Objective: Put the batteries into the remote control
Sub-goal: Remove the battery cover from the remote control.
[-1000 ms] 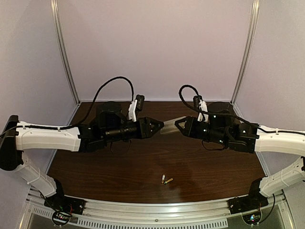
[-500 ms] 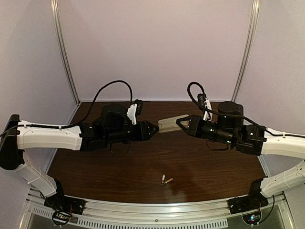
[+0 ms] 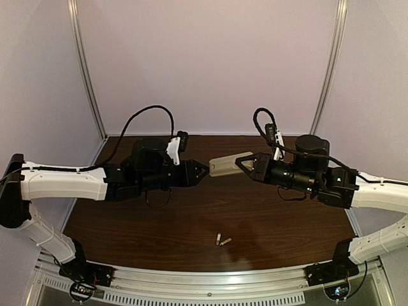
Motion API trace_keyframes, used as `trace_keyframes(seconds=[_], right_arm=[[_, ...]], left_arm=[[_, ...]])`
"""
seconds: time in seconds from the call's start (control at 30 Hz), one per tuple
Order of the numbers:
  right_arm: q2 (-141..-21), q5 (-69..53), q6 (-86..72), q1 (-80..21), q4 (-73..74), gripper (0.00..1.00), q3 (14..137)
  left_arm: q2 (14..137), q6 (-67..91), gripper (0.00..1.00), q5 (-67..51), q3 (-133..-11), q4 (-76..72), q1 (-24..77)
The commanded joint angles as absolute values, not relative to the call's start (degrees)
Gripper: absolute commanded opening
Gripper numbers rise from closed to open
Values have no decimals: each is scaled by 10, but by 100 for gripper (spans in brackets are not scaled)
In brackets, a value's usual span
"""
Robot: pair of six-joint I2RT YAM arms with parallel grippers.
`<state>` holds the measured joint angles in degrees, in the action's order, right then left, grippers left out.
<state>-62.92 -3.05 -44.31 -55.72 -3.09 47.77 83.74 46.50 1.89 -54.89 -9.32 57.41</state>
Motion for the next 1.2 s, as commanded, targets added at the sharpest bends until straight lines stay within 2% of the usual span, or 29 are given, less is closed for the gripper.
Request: trace_keyframes(seconds=[0.0,0.37,0.7,1.17], right_arm=[[-640,-45,-440,-557,-45,0,468],[-643,-26,-435,-557,-40,0,463],[-633,-27,-440,-557,-42,0,466],[-633,-41,-451,-557,-57,0,476]], left_arm=[[823,447,35,0,-548,-139,576],[805,447,36,-23,-529,-179,577],[823,454,36,18,-543,-132,576],[847,467,35,15,-554,-121,576]])
